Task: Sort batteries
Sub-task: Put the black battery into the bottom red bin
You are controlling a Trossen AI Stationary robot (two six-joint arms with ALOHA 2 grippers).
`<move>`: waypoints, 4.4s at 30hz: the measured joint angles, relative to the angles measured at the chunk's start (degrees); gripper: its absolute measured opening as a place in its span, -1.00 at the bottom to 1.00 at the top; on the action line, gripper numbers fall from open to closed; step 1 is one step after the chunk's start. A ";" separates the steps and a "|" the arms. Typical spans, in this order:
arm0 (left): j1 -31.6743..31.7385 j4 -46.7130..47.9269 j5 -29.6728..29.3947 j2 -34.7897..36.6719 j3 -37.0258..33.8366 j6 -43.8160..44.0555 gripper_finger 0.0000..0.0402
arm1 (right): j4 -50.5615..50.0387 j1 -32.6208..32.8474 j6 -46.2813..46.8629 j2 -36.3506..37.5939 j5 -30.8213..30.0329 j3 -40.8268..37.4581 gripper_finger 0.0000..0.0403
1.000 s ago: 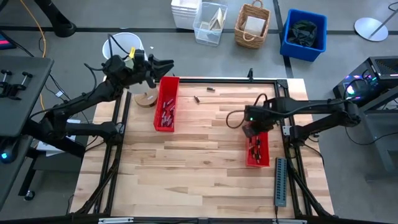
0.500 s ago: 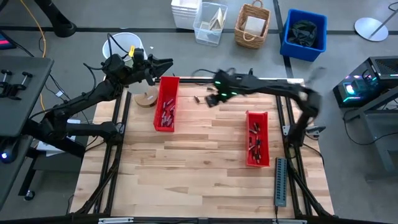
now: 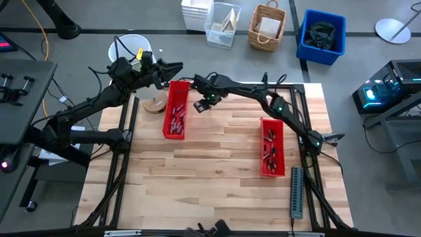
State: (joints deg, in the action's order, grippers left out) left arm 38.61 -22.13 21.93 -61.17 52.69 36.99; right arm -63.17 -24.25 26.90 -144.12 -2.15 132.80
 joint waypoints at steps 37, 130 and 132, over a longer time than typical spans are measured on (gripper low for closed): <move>-0.07 9.20 3.02 -0.02 0.00 -3.51 -0.33 | -5.79 -14.55 -23.99 0.77 -0.03 1.67 -0.17; -0.08 9.00 3.17 -0.04 0.00 -7.72 -0.33 | -1.91 4.68 17.69 76.65 4.29 -72.75 -0.85; -0.07 8.98 3.19 -0.04 0.00 -7.69 -0.33 | -0.80 6.65 23.93 79.04 4.11 -76.75 -0.85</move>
State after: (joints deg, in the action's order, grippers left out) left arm 38.54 -13.15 25.12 -61.21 52.69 29.30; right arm -63.97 -17.60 50.83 -65.08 1.96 56.05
